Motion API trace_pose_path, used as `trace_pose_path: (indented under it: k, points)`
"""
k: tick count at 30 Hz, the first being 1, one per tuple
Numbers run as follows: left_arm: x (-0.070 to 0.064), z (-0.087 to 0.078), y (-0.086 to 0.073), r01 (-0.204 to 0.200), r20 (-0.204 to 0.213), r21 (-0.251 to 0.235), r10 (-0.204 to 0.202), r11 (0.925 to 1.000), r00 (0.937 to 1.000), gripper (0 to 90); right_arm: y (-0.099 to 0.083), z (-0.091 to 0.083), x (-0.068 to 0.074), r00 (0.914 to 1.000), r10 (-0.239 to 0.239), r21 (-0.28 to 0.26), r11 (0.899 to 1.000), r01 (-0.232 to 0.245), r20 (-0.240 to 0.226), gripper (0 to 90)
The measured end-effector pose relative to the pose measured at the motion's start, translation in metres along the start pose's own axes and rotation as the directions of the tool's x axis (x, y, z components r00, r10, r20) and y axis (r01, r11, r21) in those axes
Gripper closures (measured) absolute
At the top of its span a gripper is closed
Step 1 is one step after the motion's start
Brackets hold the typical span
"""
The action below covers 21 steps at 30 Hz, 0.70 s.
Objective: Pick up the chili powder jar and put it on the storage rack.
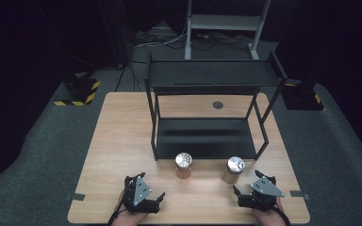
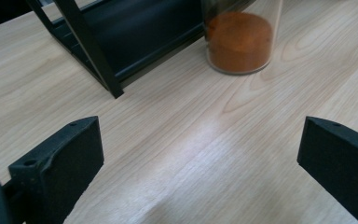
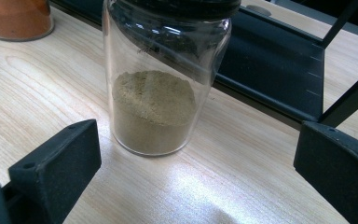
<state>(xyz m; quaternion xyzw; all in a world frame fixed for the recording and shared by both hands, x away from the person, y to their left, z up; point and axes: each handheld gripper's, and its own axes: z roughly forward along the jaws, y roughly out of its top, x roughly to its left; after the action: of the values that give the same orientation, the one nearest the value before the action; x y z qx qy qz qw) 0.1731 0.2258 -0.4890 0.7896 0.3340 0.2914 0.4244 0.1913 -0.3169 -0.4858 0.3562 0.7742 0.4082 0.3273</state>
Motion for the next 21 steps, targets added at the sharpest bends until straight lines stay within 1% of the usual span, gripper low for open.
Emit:
trace_pose_path:
  k: [5,6,7,10,13,14,15,17,21]
  points:
    - [-0.003,-0.002,0.006,-0.007,0.005,-0.035,0.007,0.9994,1.0000,0.4,0.000,0.000,0.000,1.0000,0.001,-0.002,1.000,-0.001,0.003,0.0]
    - [-0.004,-0.003,0.008,-0.005,0.011,-0.048,0.005,0.9988,0.9999,0.4,-0.001,0.000,0.000,1.0000,0.002,-0.003,1.000,-0.002,0.003,0.0]
    - [-0.004,-0.003,0.008,-0.005,0.011,-0.048,0.005,0.9988,0.9999,0.4,-0.001,0.000,0.000,1.0000,0.002,-0.003,1.000,-0.002,0.003,0.0]
    - [-0.005,-0.003,0.015,-0.014,0.024,-0.059,0.016,0.9982,0.9996,0.4,0.000,0.000,0.000,1.0000,0.002,-0.001,1.000,-0.002,0.003,0.0]
    - [-0.005,-0.002,0.020,-0.012,0.029,-0.071,0.014,0.9974,0.9995,0.4,-0.001,0.000,0.001,1.0000,0.000,-0.004,1.000,0.000,0.003,0.0]
    - [-0.004,-0.001,0.023,-0.001,0.035,-0.080,0.004,0.9968,0.9994,0.3,-0.001,0.000,0.000,1.0000,0.001,-0.005,1.000,-0.001,0.003,0.0]
    - [-0.004,-0.001,0.023,-0.001,0.035,-0.080,0.004,0.9968,0.9994,0.4,-0.001,0.000,0.000,1.0000,0.001,-0.005,1.000,-0.001,0.003,0.0]
    - [-0.005,0.000,0.028,-0.008,0.034,-0.078,0.011,0.9969,0.9994,0.4,-0.001,-0.001,0.000,1.0000,0.006,-0.006,1.000,-0.006,0.002,0.0]
    - [-0.004,0.005,0.036,-0.007,0.044,-0.078,0.010,0.9969,0.9990,0.4,-0.002,-0.001,0.000,1.0000,0.003,-0.008,1.000,-0.003,0.002,0.0]
